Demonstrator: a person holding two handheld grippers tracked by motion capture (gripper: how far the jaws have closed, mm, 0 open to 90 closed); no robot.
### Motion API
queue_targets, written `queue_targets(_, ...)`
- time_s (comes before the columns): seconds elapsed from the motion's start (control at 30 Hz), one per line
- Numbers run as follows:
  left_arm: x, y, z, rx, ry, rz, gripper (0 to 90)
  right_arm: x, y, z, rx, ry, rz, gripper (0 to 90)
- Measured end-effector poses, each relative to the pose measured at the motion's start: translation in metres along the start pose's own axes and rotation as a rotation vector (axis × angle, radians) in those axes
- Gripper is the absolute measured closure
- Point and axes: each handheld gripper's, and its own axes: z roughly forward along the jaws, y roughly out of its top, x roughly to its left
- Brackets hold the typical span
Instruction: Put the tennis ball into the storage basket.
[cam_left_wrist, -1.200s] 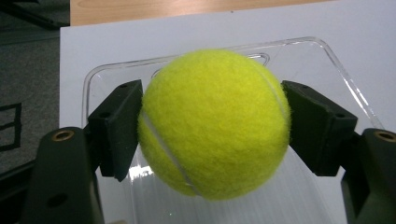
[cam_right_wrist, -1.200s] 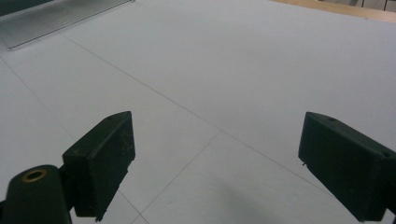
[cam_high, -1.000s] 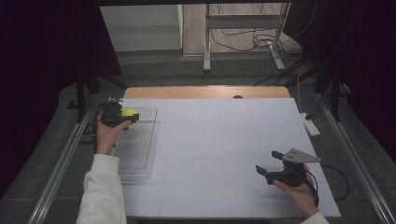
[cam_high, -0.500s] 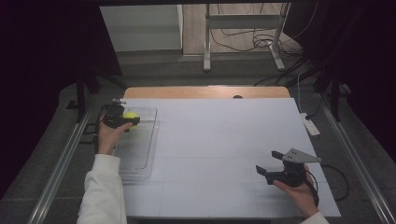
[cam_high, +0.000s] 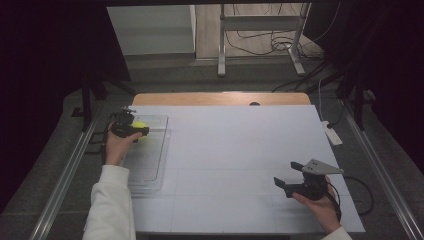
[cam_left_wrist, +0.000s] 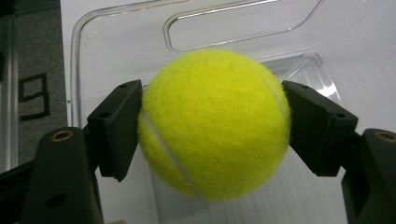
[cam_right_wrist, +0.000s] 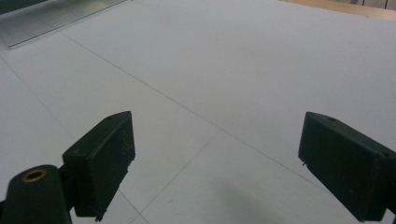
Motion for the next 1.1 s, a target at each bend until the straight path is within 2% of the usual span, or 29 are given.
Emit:
queue_targets(0.33, -0.003, 0.0, 0.006, 0.034, -0.005, 0.015, 26.1, 0.0, 0.0, 0.0, 0.001, -0.001, 0.002, 11.1)
queue_targets(0.5, -0.006, 0.0, 0.009, 0.055, 0.026, 0.04, 25.8, 0.0, 0.0, 0.0, 0.001, 0.0, 0.002, 11.1)
queue_targets(0.7, -0.009, -0.001, 0.011, 0.068, 0.039, 0.06, 24.9, 0.0, 0.0, 0.0, 0.0, 0.0, 0.002, 11.1)
queue_targets(0.97, -0.009, 0.0, 0.01, 0.052, 0.029, 0.055, 20.2, 0.0, 0.0, 0.0, 0.001, 0.0, 0.002, 11.1)
queue_targets(1.1, -0.01, 0.001, 0.006, 0.025, 0.027, 0.048, 17.5, 0.0, 0.0, 0.0, -0.003, 0.002, 0.004, 11.2)
